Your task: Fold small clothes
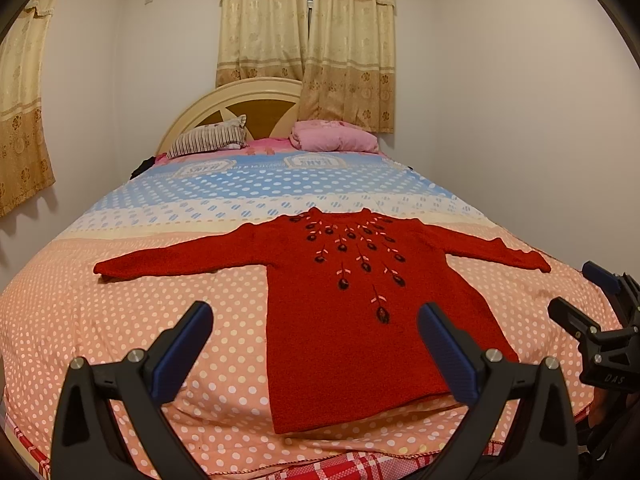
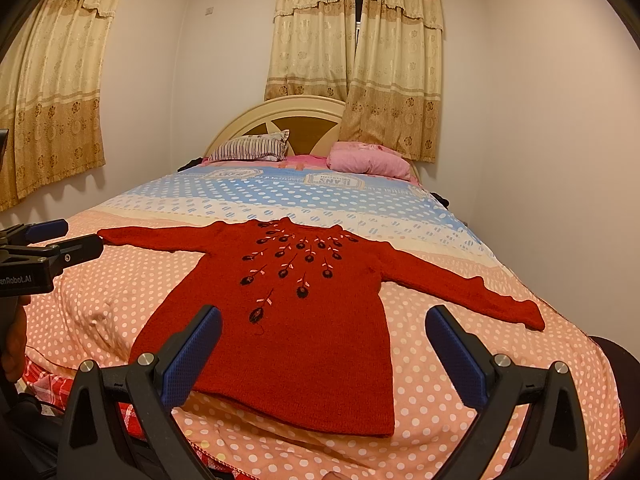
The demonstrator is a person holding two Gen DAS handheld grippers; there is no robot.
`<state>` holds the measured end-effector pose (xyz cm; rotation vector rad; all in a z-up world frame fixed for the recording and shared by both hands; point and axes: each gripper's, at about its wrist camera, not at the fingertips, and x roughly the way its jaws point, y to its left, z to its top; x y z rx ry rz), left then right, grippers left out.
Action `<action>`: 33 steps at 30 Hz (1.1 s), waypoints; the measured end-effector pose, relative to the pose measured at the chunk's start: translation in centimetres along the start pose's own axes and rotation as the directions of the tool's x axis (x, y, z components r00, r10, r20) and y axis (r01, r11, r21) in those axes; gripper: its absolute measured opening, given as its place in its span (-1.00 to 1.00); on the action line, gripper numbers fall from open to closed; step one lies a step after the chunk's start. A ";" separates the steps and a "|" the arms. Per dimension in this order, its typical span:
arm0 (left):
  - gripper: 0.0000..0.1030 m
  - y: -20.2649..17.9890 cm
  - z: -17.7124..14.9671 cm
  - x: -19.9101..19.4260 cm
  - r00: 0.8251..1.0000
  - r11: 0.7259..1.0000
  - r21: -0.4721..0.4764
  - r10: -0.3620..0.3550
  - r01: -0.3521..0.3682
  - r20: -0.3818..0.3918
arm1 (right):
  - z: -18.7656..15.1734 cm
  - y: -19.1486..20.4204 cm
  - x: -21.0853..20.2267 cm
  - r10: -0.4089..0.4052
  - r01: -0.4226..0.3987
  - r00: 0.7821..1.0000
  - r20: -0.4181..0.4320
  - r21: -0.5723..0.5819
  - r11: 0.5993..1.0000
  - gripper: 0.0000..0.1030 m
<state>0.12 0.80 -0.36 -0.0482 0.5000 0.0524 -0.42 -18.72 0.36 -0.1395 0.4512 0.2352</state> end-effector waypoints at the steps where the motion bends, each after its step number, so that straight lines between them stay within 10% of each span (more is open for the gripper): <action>1: 1.00 0.0 0.0 0.0 1.000 1.000 0.000 0.000 0.000 -0.001 | 0.0 0.0 0.0 0.000 0.000 1.000 0.000 0.000 1.000 0.98; 33: 1.00 0.8 -0.4 1.1 1.000 1.000 -0.013 0.009 -0.010 -0.026 | -0.8 0.0 0.8 0.005 -0.006 0.999 -0.032 -0.005 1.000 0.98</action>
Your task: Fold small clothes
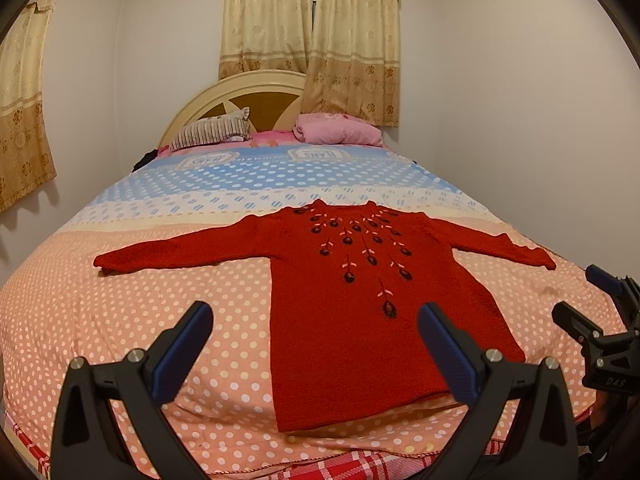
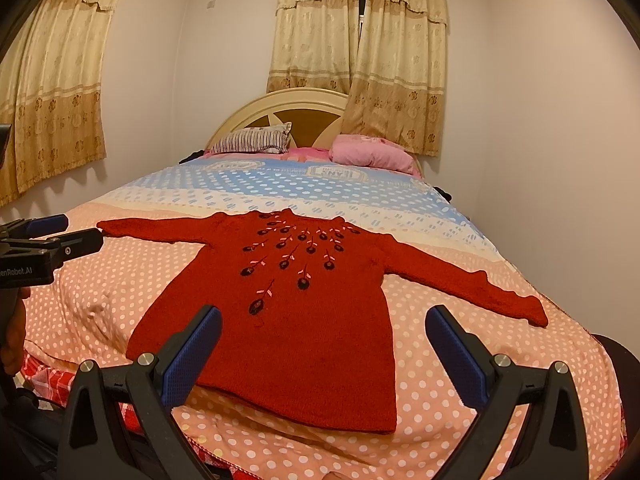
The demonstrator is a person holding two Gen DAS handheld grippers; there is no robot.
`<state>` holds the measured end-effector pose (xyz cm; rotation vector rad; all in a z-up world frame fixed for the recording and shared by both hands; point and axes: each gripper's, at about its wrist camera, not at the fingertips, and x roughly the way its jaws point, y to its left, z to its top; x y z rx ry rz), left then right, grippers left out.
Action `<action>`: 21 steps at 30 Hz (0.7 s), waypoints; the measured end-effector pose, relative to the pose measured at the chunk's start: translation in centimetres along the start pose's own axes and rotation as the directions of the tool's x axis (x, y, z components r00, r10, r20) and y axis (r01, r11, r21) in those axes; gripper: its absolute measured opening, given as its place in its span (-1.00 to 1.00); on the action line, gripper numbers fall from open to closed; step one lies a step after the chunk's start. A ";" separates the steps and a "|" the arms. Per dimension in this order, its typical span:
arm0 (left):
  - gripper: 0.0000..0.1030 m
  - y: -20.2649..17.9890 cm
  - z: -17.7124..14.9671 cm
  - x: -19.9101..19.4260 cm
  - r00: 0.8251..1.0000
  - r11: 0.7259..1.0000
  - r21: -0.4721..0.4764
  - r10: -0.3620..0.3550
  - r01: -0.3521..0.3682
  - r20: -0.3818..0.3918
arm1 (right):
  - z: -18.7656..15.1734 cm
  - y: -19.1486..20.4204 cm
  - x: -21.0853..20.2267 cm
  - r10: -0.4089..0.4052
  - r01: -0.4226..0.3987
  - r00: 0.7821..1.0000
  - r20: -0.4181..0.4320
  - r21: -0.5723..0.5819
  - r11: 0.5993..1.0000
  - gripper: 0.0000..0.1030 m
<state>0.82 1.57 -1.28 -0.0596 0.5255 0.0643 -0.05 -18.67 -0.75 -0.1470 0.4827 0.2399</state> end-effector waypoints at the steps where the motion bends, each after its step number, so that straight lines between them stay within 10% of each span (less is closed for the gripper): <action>1: 1.00 0.1 0.0 0.2 1.000 1.000 -0.001 0.001 -0.001 -0.004 | 0.0 -0.1 0.1 0.000 0.000 1.000 -0.003 0.001 1.000 0.98; 21: 1.00 1.9 0.4 9.3 0.990 0.998 0.055 0.000 0.007 -0.138 | -1.7 -9.2 7.6 -0.040 0.070 0.986 -0.162 0.182 0.981 0.98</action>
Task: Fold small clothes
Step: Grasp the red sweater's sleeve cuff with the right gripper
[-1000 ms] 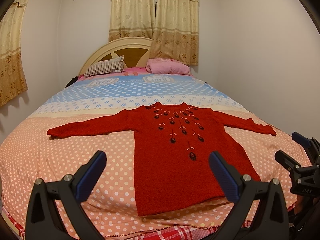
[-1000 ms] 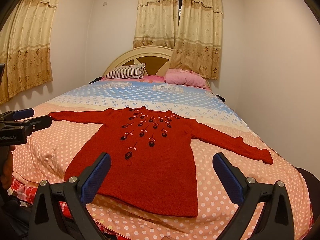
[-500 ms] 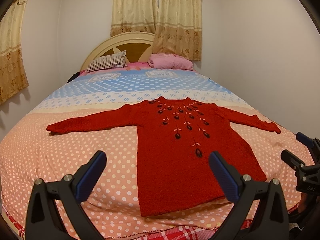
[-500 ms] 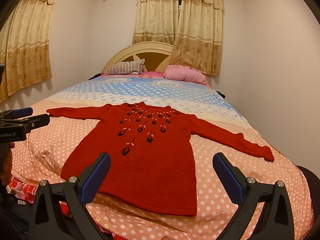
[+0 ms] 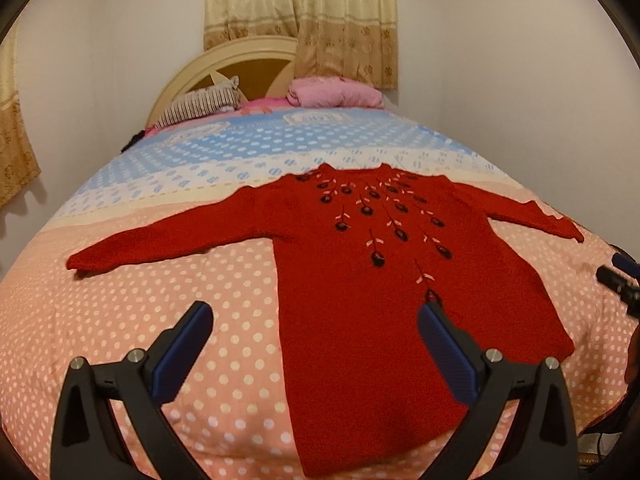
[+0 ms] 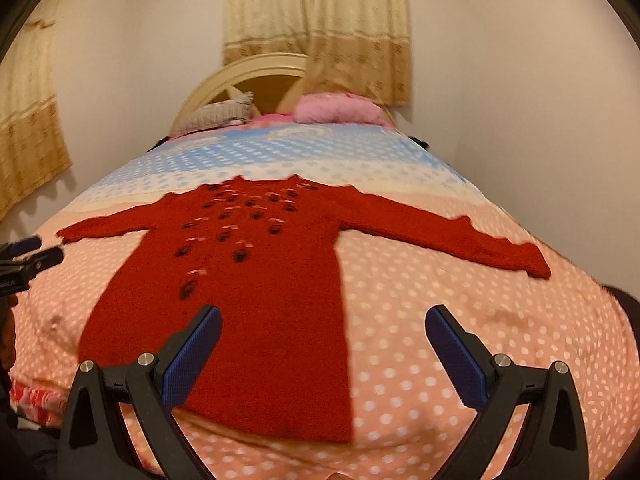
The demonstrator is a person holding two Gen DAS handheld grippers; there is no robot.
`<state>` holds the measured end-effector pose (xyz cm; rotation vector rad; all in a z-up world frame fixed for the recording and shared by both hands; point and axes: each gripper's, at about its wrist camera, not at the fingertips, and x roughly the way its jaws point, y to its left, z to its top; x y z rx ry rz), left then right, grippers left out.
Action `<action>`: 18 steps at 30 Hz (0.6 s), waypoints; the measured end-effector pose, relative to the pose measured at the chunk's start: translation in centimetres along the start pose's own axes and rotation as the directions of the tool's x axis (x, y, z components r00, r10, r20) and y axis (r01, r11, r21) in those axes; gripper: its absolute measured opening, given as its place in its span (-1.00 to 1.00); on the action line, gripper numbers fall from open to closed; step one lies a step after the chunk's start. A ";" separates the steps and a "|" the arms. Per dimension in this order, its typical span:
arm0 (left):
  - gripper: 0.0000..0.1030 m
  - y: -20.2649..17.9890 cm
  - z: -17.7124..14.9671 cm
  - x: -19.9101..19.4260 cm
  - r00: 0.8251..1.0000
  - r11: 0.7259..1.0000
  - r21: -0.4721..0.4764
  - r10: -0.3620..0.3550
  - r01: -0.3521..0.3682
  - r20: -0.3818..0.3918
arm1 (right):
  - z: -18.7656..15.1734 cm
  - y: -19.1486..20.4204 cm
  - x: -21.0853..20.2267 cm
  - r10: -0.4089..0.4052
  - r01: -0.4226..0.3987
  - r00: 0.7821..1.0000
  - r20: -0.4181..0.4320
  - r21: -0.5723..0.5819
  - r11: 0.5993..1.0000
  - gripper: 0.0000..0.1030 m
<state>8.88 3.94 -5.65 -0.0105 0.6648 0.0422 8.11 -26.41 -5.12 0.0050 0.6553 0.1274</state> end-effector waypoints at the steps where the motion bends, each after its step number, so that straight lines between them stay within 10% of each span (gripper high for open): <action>1: 1.00 0.1 0.2 0.6 1.000 1.000 0.000 0.004 -0.004 -0.008 | 0.2 -0.8 0.4 -0.002 0.003 1.000 -0.008 0.022 1.000 0.98; 18: 1.00 1.0 4.4 10.1 0.997 0.997 0.026 0.069 -0.068 -0.038 | 4.0 -21.4 7.7 -0.150 0.191 0.981 -0.124 0.473 0.860 0.98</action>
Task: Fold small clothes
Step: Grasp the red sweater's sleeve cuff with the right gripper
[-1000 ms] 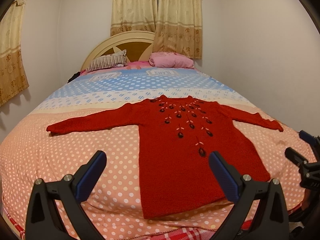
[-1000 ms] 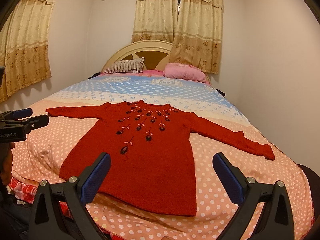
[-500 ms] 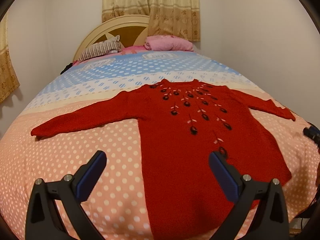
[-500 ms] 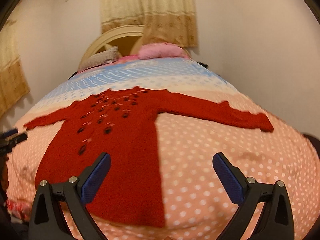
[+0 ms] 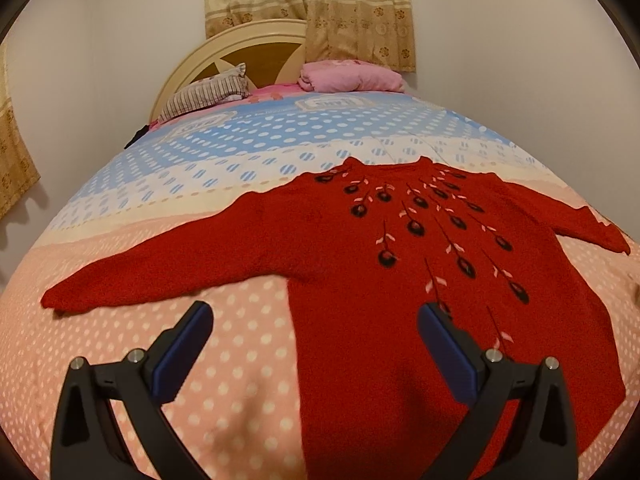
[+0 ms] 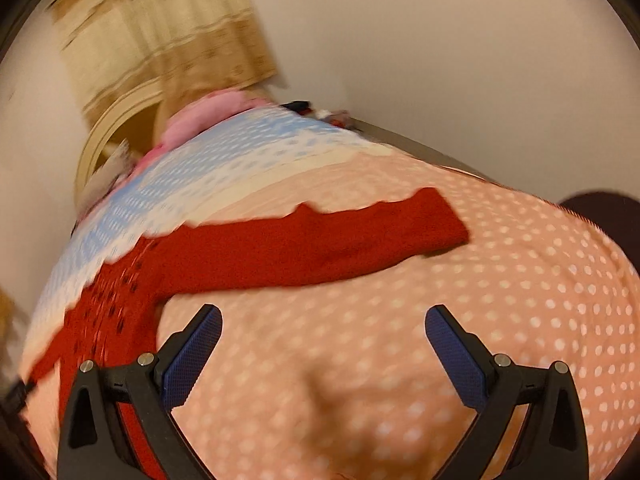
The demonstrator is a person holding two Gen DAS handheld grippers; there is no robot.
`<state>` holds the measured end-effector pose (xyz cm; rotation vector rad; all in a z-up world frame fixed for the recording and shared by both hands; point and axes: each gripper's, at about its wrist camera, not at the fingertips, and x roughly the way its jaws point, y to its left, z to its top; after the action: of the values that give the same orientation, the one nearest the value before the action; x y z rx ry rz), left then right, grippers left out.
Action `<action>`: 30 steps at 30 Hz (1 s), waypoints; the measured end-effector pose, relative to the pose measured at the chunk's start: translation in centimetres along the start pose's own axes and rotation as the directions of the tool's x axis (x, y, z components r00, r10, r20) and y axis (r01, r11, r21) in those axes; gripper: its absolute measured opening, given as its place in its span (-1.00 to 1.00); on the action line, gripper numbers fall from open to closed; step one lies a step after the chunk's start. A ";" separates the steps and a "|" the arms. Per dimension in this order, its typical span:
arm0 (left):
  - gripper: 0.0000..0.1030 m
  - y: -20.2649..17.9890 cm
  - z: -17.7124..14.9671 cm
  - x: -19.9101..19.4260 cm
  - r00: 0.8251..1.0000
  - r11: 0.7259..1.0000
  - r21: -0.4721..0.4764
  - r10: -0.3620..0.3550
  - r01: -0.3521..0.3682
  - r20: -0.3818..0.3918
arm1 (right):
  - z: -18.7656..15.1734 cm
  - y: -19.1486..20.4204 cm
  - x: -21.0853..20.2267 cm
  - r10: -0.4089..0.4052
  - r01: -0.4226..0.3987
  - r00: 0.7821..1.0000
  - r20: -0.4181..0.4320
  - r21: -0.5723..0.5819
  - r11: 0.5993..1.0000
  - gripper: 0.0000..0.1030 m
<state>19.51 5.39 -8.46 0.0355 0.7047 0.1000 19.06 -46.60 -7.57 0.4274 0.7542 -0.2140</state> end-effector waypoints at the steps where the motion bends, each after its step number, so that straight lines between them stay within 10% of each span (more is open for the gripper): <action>1: 1.00 -0.2 0.1 0.5 1.000 1.000 0.009 0.006 -0.006 0.000 | 0.6 -0.8 0.5 -0.006 0.006 1.000 -0.003 0.028 1.000 0.98; 22: 1.00 0.8 2.4 8.0 0.996 0.996 0.024 0.084 -0.083 -0.027 | 7.8 -9.2 11.9 -0.155 0.180 0.975 -0.156 0.160 0.970 0.46; 30: 1.00 2.4 2.3 9.8 0.995 0.996 -0.041 0.079 -0.082 -0.061 | 7.5 -7.4 12.2 -0.095 0.119 0.980 -0.177 0.131 0.984 -0.63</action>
<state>28.23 8.84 -12.81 0.0192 0.7600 0.1942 29.88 -57.00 -13.44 0.5444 0.9348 -0.3370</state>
